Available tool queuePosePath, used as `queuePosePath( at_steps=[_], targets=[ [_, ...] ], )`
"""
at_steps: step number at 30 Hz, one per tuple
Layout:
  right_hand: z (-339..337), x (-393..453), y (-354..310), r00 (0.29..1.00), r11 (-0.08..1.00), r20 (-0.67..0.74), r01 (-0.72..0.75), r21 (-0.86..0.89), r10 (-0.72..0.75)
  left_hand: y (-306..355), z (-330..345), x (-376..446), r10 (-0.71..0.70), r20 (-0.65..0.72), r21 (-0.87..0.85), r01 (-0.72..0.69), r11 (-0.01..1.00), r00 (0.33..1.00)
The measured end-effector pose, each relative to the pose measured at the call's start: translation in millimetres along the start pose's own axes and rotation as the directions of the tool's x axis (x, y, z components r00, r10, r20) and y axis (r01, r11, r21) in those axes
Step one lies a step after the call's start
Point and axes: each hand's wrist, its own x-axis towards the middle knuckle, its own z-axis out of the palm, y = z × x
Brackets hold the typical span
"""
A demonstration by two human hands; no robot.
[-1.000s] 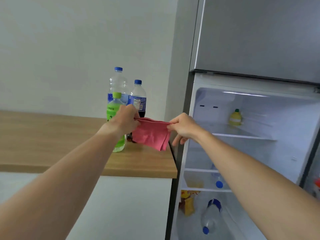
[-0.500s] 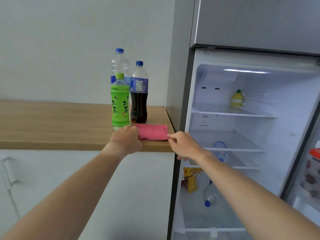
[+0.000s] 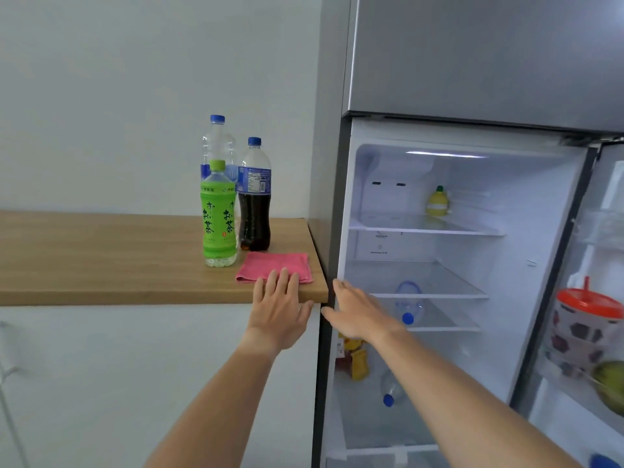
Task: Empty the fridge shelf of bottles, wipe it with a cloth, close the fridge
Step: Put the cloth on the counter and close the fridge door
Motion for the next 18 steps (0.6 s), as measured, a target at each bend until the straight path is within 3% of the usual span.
queuePosePath(
  at_steps=[3,6,8,11,14,18],
  targets=[
    [4,-24,42,0.995,0.995,-0.005,-0.102,-0.004,0.102,-2,4,-4,0.032,-0.039,0.065,-0.029,0.997,0.999],
    [4,-61,105,0.966,0.955,-0.047,-0.259,-0.144,0.255,-3,5,-8,0.052,-0.078,0.076,-0.046,0.996,0.996],
    [-2,-99,149,0.903,0.881,-0.092,-0.430,-0.197,0.420,-2,4,-12,0.060,-0.088,0.071,-0.054,0.996,0.994],
    [-18,-163,205,0.748,0.711,-0.170,-0.663,-0.234,0.641,1,-2,-20,0.106,-0.081,0.062,-0.101,0.993,0.991],
    [-36,-217,242,0.643,0.596,-0.197,-0.763,-0.252,0.740,2,-8,-22,0.129,-0.076,0.008,-0.128,0.992,0.989],
    [-43,-253,266,0.552,0.522,-0.116,-0.826,-0.211,0.826,9,-15,-24,0.098,-0.067,-0.012,-0.099,0.995,0.993]
  ],
)
